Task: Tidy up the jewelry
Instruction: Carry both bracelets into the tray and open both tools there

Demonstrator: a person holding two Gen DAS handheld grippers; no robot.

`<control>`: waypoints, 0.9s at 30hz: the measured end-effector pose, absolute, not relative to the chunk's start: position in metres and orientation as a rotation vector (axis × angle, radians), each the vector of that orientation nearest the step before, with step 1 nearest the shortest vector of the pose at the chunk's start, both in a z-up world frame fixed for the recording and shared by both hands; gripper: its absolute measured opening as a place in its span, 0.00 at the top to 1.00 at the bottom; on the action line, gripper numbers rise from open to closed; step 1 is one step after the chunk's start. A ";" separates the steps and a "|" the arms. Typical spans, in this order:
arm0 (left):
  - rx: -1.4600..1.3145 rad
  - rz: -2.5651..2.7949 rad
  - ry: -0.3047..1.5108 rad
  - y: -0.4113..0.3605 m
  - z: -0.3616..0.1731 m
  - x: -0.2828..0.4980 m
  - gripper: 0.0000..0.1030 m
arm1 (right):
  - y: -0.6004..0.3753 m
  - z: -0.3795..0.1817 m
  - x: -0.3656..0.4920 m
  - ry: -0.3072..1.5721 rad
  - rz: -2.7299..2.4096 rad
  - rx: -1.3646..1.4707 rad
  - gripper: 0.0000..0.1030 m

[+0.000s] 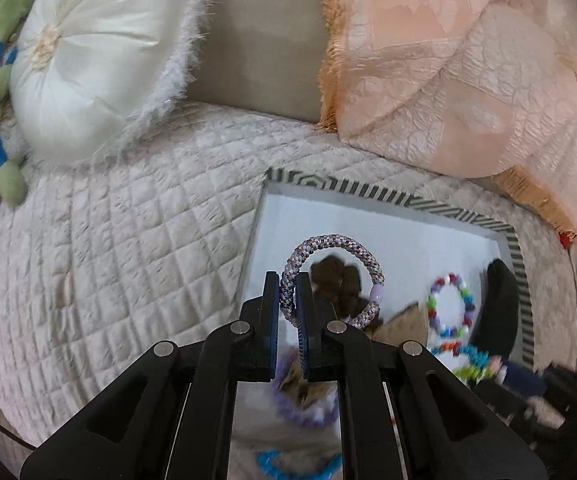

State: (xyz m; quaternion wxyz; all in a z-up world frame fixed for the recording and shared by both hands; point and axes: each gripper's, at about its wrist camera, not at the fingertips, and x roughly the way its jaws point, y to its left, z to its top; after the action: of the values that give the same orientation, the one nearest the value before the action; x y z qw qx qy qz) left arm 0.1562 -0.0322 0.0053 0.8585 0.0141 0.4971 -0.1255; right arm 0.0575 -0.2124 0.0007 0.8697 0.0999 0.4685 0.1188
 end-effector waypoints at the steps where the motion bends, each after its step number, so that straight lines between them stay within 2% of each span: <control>1: 0.034 -0.271 1.048 -0.040 0.002 0.162 0.93 | -0.216 -0.006 0.057 0.995 0.231 0.202 0.78; 10: 0.072 -0.293 1.091 -0.092 -0.030 0.188 0.93 | -0.238 -0.028 0.047 1.032 0.177 0.208 0.78; 11: 0.076 -0.289 1.094 -0.096 -0.034 0.190 0.93 | -0.240 -0.028 0.046 1.029 0.176 0.220 0.73; 12: 0.081 -0.286 1.097 -0.099 -0.038 0.192 0.93 | -0.243 -0.027 0.045 1.023 0.174 0.234 0.63; 13: 0.084 -0.283 1.100 -0.100 -0.041 0.194 0.93 | -0.246 -0.026 0.043 1.012 0.171 0.245 0.60; 25: 0.103 -0.253 1.102 -0.108 -0.054 0.201 0.92 | -0.251 -0.014 0.025 0.989 0.169 0.286 0.59; 26: 0.103 -0.254 1.102 -0.107 -0.054 0.200 0.88 | -0.251 -0.013 0.023 0.988 0.165 0.288 0.59; 27: 0.094 -0.259 1.107 -0.106 -0.052 0.199 0.79 | -0.251 -0.013 0.023 0.985 0.162 0.289 0.59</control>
State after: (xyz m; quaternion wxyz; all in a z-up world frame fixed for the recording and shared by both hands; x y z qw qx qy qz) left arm 0.1988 -0.1058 -0.0523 0.8417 0.0446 0.5240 -0.1224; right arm 0.0228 -0.2508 -0.0126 0.8679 0.1379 0.4708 0.0772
